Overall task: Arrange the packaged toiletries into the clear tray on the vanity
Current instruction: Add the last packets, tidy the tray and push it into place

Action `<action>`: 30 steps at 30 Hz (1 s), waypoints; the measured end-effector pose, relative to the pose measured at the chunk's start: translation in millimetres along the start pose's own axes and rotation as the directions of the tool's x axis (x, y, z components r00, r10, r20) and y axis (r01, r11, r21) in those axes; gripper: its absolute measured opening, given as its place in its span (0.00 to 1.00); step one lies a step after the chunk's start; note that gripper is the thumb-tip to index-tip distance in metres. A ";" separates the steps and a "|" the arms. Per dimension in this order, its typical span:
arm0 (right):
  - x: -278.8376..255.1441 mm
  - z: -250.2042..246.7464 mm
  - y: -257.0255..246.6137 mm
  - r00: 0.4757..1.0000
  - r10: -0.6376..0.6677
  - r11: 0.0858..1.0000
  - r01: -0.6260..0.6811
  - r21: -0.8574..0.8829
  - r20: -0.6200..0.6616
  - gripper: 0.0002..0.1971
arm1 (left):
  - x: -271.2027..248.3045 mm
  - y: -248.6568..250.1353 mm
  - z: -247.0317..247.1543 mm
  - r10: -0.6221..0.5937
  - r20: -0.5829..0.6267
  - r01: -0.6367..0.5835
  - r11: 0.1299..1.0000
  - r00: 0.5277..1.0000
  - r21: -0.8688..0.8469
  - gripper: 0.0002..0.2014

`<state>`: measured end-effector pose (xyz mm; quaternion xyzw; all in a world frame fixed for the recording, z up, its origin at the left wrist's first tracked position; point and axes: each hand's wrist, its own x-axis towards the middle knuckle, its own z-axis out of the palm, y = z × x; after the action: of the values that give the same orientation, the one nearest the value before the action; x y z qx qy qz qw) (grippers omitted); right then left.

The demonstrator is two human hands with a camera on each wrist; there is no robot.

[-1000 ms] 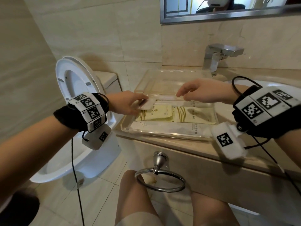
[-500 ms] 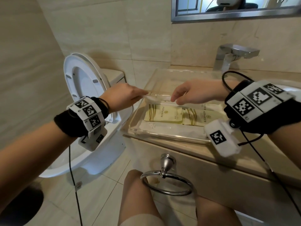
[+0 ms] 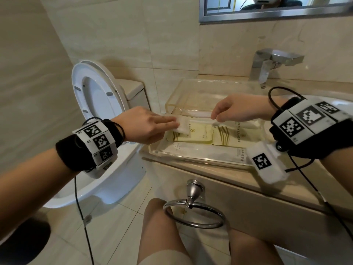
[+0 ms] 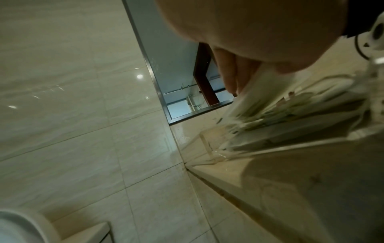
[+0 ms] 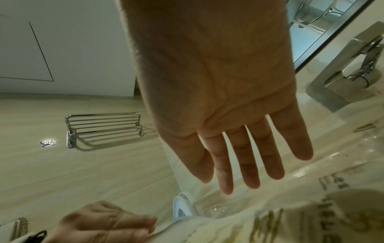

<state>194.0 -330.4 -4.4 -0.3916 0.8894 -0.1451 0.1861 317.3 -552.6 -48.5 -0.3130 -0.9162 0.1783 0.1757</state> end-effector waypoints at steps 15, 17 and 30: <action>-8.0 5.1 3.8 1.000 -0.019 0.999 0.019 0.032 0.016 0.13 | 34.6 1.0 -0.5 -0.388 0.617 0.705 0.567 0.685 -0.426 0.49; -10.5 5.3 7.1 1.000 -0.007 0.999 0.007 0.039 0.019 0.13 | 37.5 -0.6 -2.2 -0.391 0.630 0.719 0.551 0.671 -0.424 0.52; -14.3 4.2 12.0 1.000 0.012 0.997 -0.011 0.073 -0.003 0.13 | 33.8 -2.9 -14.4 -0.353 0.616 0.681 0.581 0.705 -0.447 0.53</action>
<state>197.2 -312.3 -9.9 -0.3792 0.8861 -0.1769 0.1994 297.0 -530.2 -27.5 -0.0098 -0.9824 -0.1414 -0.1217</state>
